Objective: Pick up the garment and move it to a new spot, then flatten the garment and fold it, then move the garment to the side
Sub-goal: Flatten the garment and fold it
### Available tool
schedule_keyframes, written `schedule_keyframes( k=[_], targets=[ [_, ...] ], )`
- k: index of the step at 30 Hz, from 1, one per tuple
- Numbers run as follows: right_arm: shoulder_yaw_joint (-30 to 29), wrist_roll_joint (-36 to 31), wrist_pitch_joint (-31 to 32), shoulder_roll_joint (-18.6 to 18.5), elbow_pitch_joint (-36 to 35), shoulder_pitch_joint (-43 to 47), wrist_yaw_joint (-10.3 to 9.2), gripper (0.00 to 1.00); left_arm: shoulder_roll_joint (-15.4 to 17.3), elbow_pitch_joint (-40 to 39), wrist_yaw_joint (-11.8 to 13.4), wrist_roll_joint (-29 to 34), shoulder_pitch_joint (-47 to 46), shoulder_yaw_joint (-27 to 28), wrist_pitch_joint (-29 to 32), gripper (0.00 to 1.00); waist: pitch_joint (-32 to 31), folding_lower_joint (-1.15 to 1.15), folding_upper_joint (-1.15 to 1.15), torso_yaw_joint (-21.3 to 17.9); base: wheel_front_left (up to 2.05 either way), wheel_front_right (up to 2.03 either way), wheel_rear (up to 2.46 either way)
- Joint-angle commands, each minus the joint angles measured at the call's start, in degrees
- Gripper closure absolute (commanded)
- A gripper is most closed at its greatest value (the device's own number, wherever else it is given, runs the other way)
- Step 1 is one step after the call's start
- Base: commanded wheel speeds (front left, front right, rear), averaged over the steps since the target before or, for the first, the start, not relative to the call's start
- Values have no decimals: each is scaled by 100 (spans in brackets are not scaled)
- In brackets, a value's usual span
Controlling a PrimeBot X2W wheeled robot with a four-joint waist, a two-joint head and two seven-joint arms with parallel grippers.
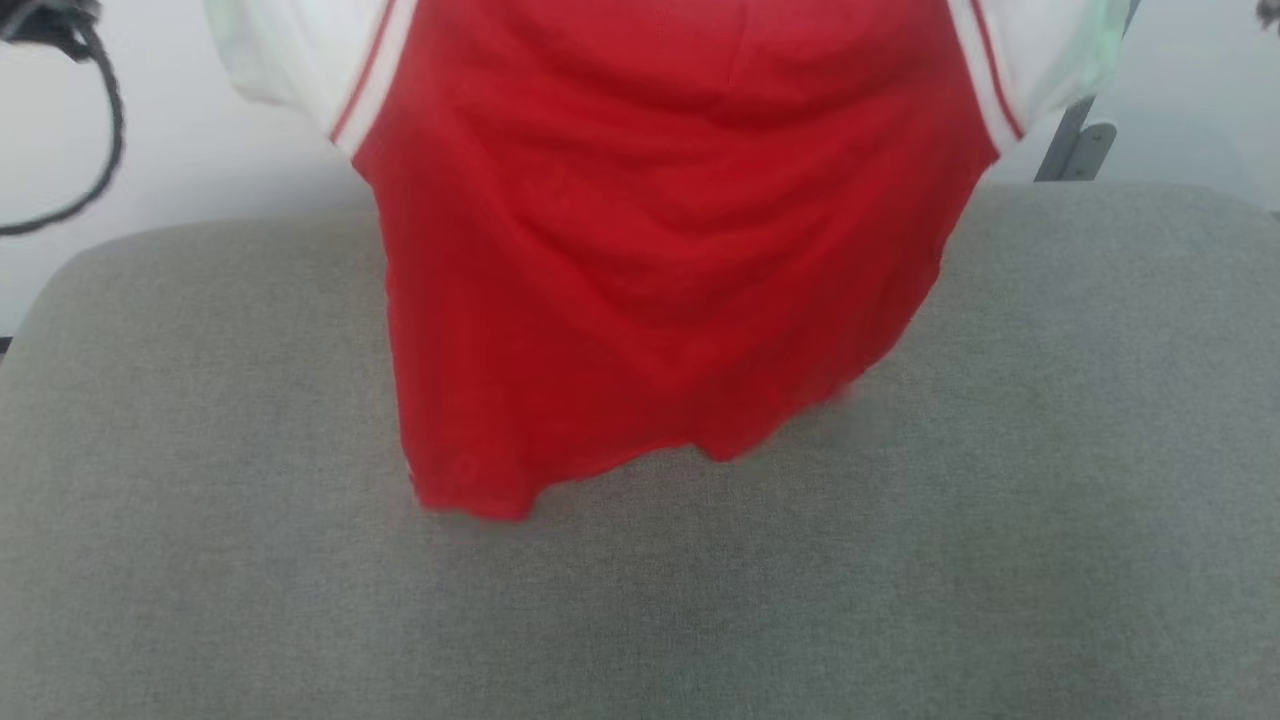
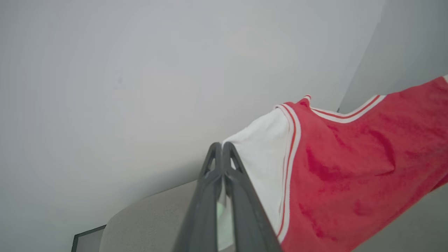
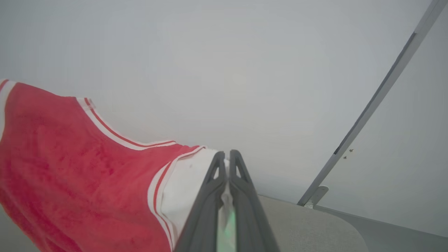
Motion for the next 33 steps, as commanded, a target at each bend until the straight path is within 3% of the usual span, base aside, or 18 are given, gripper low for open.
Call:
schedule_keyframes(
  k=[1, 6, 13, 19, 27, 33],
  targets=[
    [39, 4, -56, -23, 12, -85, -2, 100, 23, -16, 2, 49, -101, 43, -64, 100, 44, 0, 0, -8, 0, 0, 0],
    [160, -19, -524, -46, 204, -377, -1, 100, -7, 37, -85, 155, -278, 100, -452, 100, 345, 0, 0, 10, 0, 0, 0],
    [405, -349, -1539, -3, 770, -998, -2, 100, -192, 336, -283, 507, -753, 105, -1498, 100, 1154, 0, 0, 80, 0, 0, 0],
    [990, -716, -2843, -79, 1240, -1759, -4, 100, -407, 723, -414, 987, -1487, 64, -2942, 100, 1894, 0, 0, 166, 0, 0, 0],
    [1804, -1620, -5138, -324, 1804, -2702, -5, 100, -636, 1288, -508, 1497, -2336, 30, -5243, 100, 2386, 0, 0, 308, 0, 0, 0],
    [2178, -1624, -5641, -305, 2499, -2816, -6, 100, -793, 1642, -517, 1177, -2024, -320, -5538, 100, 2350, 0, 0, 405, 0, 0, 0]
  ],
)
